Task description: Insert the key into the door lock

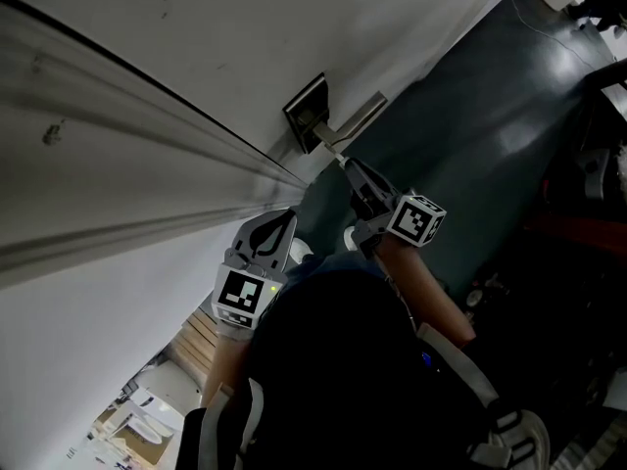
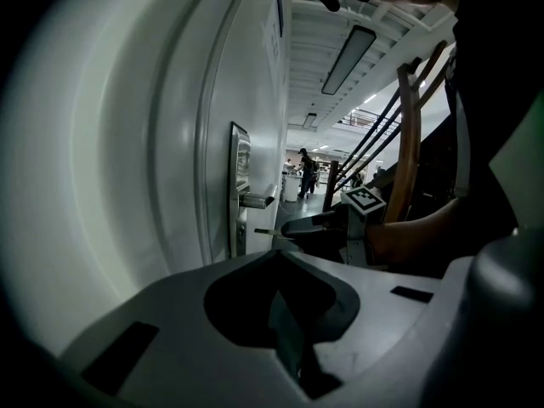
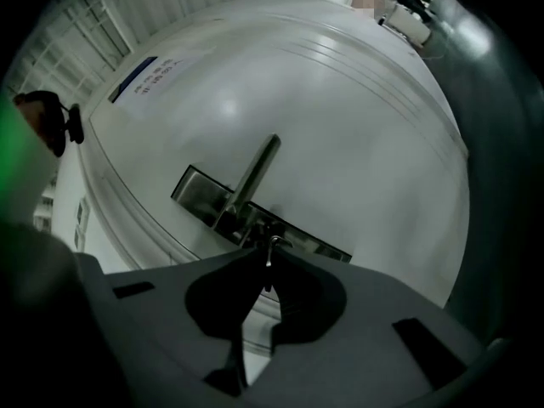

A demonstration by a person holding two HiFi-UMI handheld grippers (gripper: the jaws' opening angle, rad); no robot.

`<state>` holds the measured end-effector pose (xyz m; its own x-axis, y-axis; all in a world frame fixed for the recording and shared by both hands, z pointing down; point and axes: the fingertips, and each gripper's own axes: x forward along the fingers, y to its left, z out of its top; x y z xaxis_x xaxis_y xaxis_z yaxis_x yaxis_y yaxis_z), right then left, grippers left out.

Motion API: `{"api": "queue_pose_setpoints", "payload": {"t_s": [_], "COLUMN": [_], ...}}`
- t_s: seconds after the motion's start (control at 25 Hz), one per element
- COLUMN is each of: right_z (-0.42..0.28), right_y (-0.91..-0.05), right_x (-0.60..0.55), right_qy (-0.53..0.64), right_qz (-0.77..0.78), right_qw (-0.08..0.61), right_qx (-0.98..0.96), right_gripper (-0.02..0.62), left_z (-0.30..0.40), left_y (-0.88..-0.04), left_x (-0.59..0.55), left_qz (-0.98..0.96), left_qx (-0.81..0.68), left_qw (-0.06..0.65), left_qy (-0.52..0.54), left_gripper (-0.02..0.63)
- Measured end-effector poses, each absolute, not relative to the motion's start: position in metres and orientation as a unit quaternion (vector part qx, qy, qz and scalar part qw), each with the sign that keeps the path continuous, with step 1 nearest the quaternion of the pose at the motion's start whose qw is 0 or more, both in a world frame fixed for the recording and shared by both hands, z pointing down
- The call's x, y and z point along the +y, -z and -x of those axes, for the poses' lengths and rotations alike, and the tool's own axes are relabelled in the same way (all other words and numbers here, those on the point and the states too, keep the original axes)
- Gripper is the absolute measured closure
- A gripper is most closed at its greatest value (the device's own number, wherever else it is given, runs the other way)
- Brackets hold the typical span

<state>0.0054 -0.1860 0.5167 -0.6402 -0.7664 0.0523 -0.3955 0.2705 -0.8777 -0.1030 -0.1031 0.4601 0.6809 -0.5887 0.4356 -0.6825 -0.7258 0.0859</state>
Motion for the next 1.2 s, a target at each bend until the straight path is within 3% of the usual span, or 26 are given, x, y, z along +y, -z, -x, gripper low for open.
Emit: {"api": "queue_pose_setpoints", "payload": {"t_s": [0.32, 1.2], "right_z": [0.001, 0.008], "right_y": [-0.522, -0.534], "right_x": [-0.194, -0.210], "right_qy": [0.520, 0.587], "right_qz": [0.365, 0.355], "right_qw": [0.245, 0.271], "right_qx": [0.733, 0.675], "right_gripper": [0.561, 0.561], "left_z": [0.110, 0.122], "left_y": [-0.463, -0.466], "left_x": [-0.099, -0.096], "left_qz": [-0.907, -0.895], "left_qx": [-0.352, -0.378], "left_qw": [0.113, 0.130], "left_qy": [-0.203, -0.196], "left_gripper": [0.598, 0.598]}}
